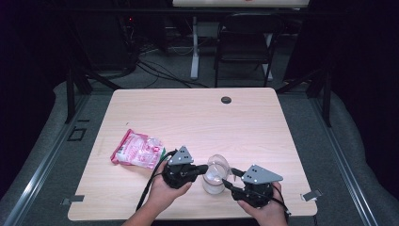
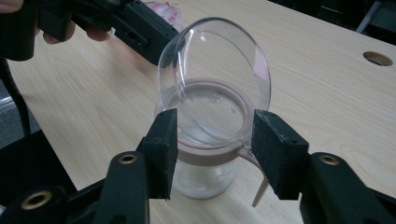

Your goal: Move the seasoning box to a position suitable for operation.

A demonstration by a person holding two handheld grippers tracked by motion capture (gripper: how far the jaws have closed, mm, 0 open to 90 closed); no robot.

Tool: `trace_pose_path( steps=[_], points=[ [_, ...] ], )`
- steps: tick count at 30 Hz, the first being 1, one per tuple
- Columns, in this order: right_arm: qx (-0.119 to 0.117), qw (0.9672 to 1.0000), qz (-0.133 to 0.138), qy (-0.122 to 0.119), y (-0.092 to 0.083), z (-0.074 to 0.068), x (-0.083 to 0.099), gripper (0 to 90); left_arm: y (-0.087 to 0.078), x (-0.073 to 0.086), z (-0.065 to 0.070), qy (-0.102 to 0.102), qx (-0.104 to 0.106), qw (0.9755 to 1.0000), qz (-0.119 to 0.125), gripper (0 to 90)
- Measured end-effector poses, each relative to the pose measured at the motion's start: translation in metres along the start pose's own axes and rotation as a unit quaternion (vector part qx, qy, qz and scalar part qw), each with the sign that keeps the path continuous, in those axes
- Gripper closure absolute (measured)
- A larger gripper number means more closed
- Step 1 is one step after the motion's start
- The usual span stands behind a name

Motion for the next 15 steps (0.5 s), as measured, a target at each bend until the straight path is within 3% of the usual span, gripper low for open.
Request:
trace_pose_path(
  steps=[9,15],
  points=[
    [0.031,0.9991,-0.003,-0.029,0.010,-0.005,0.003,43.6,0.005,-0.006,0.001,0.007,-0.006,0.9999,-0.005,88.3],
    [0.034,0.9992,-0.001,-0.021,0.012,-0.003,0.003,45.9,0.008,-0.005,0.002,0.017,-0.016,0.9997,-0.012,81.6]
  ],
)
Point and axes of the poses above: each handheld gripper's, and its own axes: y roughly forward along the jaws, x roughly out of its underside, z roughly to its right, the point moved 6 cm from there along y, roughly forward along the jaws, and after that the axes turned 13 degrees about y, right-handed, at the moved point
